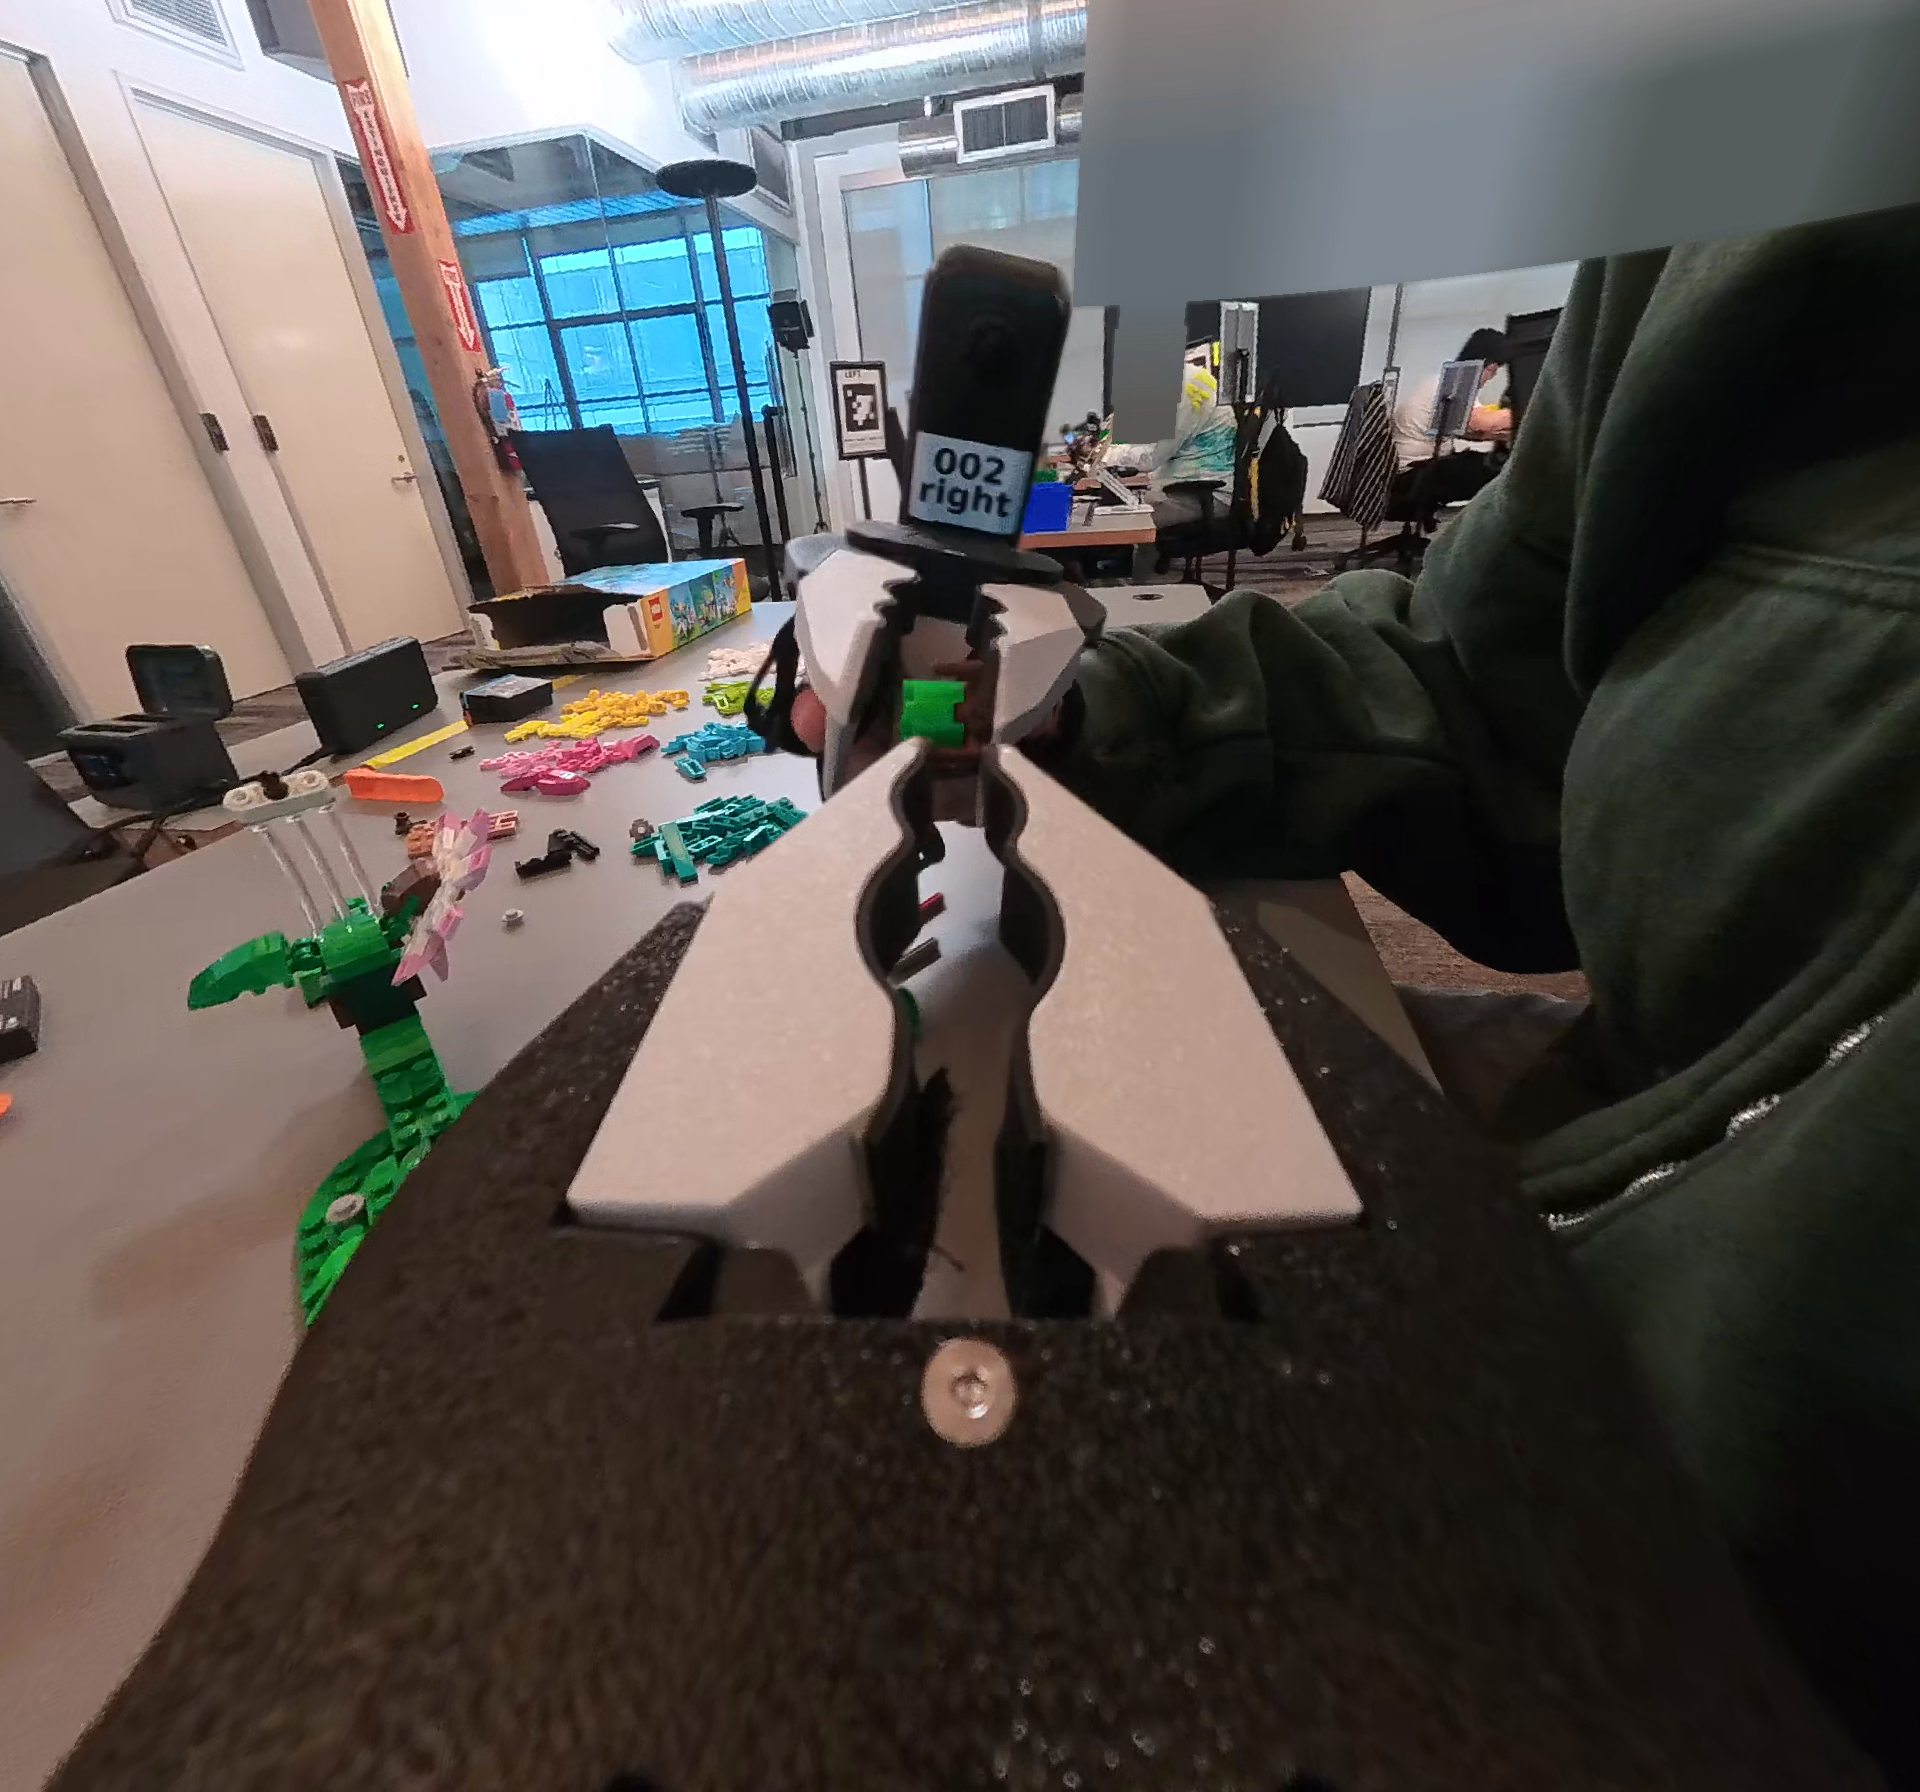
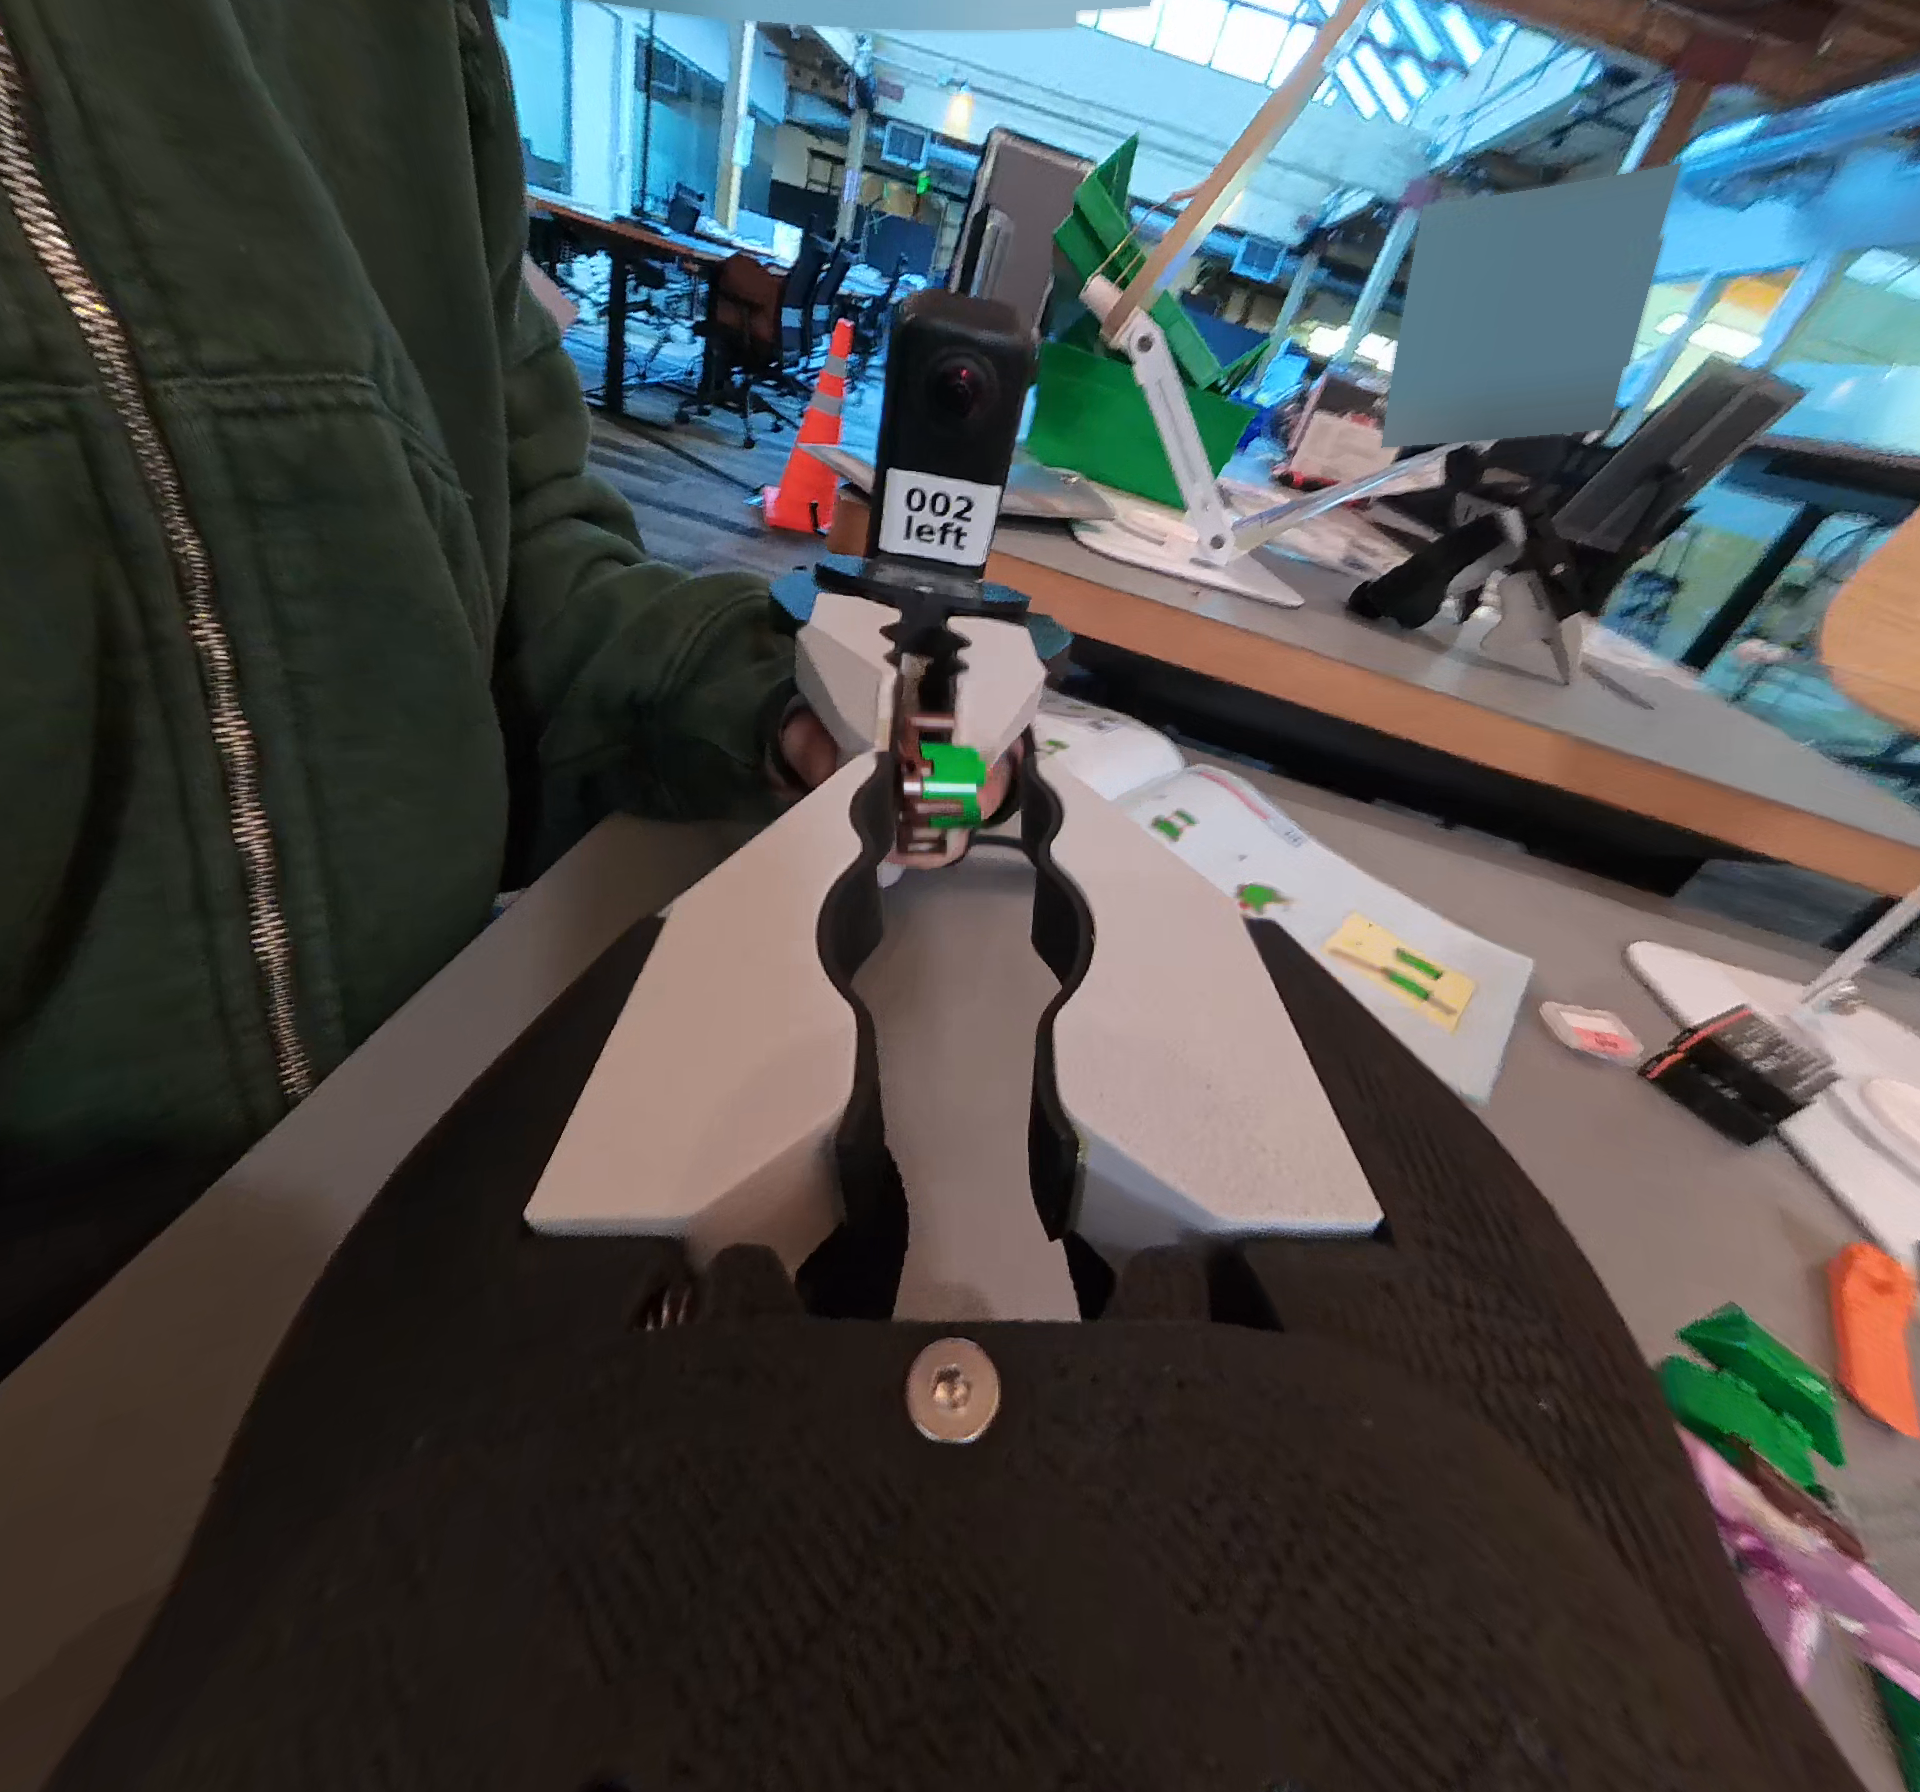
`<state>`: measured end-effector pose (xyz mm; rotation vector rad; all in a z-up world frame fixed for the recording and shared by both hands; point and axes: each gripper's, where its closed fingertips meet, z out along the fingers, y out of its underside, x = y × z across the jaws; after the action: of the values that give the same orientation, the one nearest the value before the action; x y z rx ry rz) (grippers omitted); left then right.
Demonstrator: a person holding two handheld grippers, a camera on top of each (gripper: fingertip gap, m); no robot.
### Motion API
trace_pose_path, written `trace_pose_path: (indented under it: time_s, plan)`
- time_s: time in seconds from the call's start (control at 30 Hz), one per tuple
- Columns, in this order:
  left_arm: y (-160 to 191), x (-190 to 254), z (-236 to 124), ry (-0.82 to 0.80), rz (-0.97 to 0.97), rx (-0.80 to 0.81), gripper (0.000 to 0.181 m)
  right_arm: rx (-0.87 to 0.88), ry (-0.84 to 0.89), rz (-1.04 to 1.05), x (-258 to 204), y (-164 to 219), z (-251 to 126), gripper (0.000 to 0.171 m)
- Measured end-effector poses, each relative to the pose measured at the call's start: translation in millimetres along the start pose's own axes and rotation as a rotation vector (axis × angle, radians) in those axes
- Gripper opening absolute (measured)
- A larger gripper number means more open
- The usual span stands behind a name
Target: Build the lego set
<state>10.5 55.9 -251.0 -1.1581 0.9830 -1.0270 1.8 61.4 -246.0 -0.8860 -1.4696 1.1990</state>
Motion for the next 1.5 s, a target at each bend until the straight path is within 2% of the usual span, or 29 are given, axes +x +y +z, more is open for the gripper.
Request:
trace_pose_path:
  time_s: [0.2, 0.4, 0.47, 0.5, 0.67, 0.73, 1.4, 1.5]
  plan:
    - [-0.3, 3.5, 0.5, 0.024, 0.0, 0.002, 0.006, -0.023, -0.064, 0.042, -6.9, 2.3, -4.1, 0.015]
    - [-3.0, 4.3, 0.8, 0.029, -0.008, 0.021, 0.007, -0.058, -0.045, -0.031, -7.7, 2.1, -4.4, 0.013]
    - [-8.6, 2.7, 0.2, 0.016, -0.013, 0.057, 0.029, -0.091, -0.043, -0.054, -8.9, 6.3, -3.0, 0.013]
    - [-10.2, 4.5, -0.1, 0.026, -0.007, 0.067, 0.031, -0.097, -0.049, -0.055, -10.1, 7.3, -2.0, 0.013]
    - [-2.2, 10.7, 4.3, 0.042, 0.047, 0.017, 0.022, -0.103, -0.065, -0.051, -13.5, 9.7, 0.8, 0.013]
    - [-2.4, 7.6, 3.1, 0.022, 0.054, 0.018, 0.013, -0.104, -0.065, -0.055, -14.4, 9.6, 2.4, 0.013]
    - [6.4, 0.3, 2.1, -0.042, 0.112, -0.04, 0.009, -0.184, -0.022, -0.08, -7.7, 20.8, 3.0, 0.013]
    - [2.9, -2.6, 1.5, -0.03, 0.036, -0.005, 0.01, -0.162, 0.007, -0.083, -3.2, 19.3, 3.9, 0.013]
